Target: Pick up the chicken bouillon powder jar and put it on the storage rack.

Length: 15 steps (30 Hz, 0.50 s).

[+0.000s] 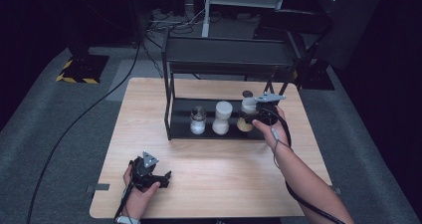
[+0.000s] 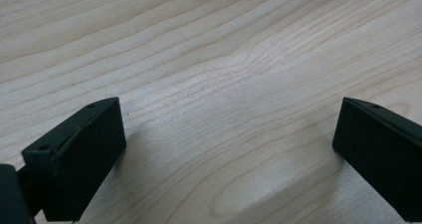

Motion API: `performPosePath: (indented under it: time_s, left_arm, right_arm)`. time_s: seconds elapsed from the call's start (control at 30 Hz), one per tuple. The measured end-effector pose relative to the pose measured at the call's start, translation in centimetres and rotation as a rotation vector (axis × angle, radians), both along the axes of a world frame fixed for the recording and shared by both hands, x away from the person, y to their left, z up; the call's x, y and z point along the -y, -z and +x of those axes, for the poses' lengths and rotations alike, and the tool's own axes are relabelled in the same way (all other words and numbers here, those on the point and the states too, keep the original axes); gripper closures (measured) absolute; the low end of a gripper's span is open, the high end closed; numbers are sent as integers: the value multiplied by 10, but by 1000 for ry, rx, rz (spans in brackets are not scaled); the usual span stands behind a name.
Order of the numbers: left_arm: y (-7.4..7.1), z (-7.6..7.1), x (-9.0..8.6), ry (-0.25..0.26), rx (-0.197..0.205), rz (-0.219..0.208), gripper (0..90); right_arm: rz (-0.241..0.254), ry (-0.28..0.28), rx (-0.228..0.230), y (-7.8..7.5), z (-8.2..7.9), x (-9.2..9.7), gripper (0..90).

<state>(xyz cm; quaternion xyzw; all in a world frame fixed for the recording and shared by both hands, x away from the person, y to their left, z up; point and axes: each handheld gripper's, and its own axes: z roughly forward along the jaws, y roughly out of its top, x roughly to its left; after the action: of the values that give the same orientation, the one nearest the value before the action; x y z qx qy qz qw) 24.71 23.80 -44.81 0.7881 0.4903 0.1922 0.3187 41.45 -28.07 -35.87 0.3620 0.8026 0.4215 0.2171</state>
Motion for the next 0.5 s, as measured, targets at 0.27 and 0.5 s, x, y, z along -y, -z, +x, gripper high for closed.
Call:
performPosePath:
  time_s: [0.27,0.5]
  left_arm:
    - [0,0,0,0,0,0,3]
    - [0,0,0,-4,-1,0,3]
  right_arm:
    - [0,3,-11,12,4,-1,344]
    - [3,2,-25,22,6,-2,345]
